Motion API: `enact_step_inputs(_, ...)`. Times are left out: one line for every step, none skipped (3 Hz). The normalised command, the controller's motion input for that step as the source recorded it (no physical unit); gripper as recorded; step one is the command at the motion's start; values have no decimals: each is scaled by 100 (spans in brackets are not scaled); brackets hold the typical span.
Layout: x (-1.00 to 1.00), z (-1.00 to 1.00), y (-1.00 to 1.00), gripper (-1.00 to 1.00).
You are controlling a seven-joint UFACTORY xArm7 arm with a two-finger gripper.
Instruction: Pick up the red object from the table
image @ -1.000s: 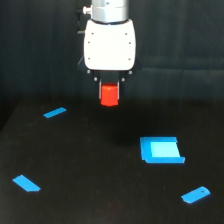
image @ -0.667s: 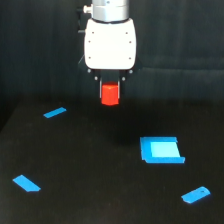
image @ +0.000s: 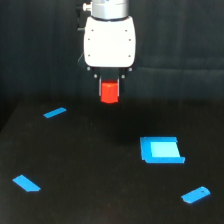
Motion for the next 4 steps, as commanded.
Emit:
enact_step_inputs(-2, 6, 0, -100)
enact_step_inputs(5, 5, -2, -94)
enact_step_inputs(-7, 7, 1, -92)
enact_step_inputs(-3, 5, -10, -100)
